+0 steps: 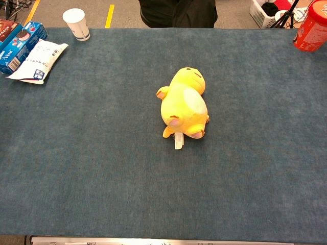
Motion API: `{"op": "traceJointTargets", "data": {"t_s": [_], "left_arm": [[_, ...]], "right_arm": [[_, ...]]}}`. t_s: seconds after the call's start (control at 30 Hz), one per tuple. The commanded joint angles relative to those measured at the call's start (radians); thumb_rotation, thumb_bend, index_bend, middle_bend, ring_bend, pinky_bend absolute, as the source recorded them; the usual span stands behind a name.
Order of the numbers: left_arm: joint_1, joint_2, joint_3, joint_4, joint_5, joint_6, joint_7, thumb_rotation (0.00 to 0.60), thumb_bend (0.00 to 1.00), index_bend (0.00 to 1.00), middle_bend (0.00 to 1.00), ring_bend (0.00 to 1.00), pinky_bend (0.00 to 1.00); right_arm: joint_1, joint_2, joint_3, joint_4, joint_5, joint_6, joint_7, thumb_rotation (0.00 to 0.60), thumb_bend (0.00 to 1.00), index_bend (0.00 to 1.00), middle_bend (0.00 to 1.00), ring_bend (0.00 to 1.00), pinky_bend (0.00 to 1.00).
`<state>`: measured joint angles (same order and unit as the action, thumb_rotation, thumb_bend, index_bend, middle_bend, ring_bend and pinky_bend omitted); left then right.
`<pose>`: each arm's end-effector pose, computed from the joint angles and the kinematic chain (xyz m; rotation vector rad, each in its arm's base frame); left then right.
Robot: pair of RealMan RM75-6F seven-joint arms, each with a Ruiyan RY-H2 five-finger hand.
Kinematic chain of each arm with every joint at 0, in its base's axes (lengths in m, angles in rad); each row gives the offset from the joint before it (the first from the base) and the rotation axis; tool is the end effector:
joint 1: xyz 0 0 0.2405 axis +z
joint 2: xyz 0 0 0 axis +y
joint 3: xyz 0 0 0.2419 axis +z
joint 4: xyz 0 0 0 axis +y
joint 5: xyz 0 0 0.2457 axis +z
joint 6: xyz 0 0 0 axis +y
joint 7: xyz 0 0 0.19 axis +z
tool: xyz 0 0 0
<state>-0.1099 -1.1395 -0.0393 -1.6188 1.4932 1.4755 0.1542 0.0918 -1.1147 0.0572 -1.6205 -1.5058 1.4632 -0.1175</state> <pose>-0.3050 0.2337 0.1094 -1.4462 -0.8075 -0.8150 -0.3087 -0.2327 0.1175 1.4384 -0.8200 0.8231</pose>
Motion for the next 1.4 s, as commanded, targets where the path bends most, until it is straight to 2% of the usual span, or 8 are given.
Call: {"op": "traceJointTargets", "data": {"t_s": [0.03, 0.37, 0.57, 1.0, 1.1, 1.17, 1.33, 1.4], "left_arm": [[0.0, 0.0, 0.001, 0.0, -0.002, -0.002, 0.001, 0.6, 0.39, 0.44, 0.43, 0.32, 0.42], [0.004, 0.001, 0.003, -0.006, 0.005, 0.005, -0.001, 0.6, 0.39, 0.44, 0.43, 0.32, 0.42], [0.0, 0.002, 0.006, -0.01, 0.009, -0.003, 0.0, 0.6, 0.39, 0.44, 0.43, 0.32, 0.42], [0.011, 0.012, 0.004, -0.027, 0.011, 0.021, -0.008, 0.6, 0.39, 0.44, 0.43, 0.32, 0.42], [0.018, 0.016, 0.003, -0.031, 0.012, 0.033, -0.011, 0.6, 0.39, 0.44, 0.43, 0.32, 0.42], [0.021, 0.018, 0.002, -0.033, 0.011, 0.037, -0.012, 0.6, 0.39, 0.44, 0.43, 0.32, 0.42], [0.023, 0.021, -0.001, -0.036, 0.011, 0.041, -0.014, 0.6, 0.39, 0.44, 0.43, 0.32, 0.42], [0.022, 0.022, -0.002, -0.037, 0.012, 0.041, -0.016, 0.6, 0.39, 0.44, 0.43, 0.32, 0.42]], "right_arm": [[0.0, 0.0, 0.0, 0.0, -0.002, 0.001, 0.001, 0.6, 0.14, 0.33, 0.47, 0.37, 0.38], [0.019, 0.006, 0.003, -0.004, -0.025, -0.012, 0.032, 0.6, 0.15, 0.33, 0.47, 0.37, 0.38], [0.083, 0.019, 0.008, -0.03, -0.086, -0.066, 0.043, 0.6, 0.15, 0.33, 0.47, 0.37, 0.38], [0.339, -0.024, 0.023, -0.108, -0.23, -0.33, 0.067, 0.6, 0.14, 0.33, 0.47, 0.37, 0.38], [0.401, -0.048, 0.029, -0.115, -0.236, -0.403, 0.062, 0.6, 0.13, 0.33, 0.44, 0.35, 0.37], [0.44, -0.067, 0.035, -0.117, -0.236, -0.448, 0.05, 0.6, 0.12, 0.33, 0.41, 0.32, 0.33], [0.515, -0.123, 0.039, -0.106, -0.24, -0.524, 0.005, 0.6, 0.11, 0.33, 0.36, 0.18, 0.08], [0.535, -0.147, 0.039, -0.099, -0.24, -0.544, -0.019, 0.6, 0.11, 0.33, 0.33, 0.14, 0.02]]}}
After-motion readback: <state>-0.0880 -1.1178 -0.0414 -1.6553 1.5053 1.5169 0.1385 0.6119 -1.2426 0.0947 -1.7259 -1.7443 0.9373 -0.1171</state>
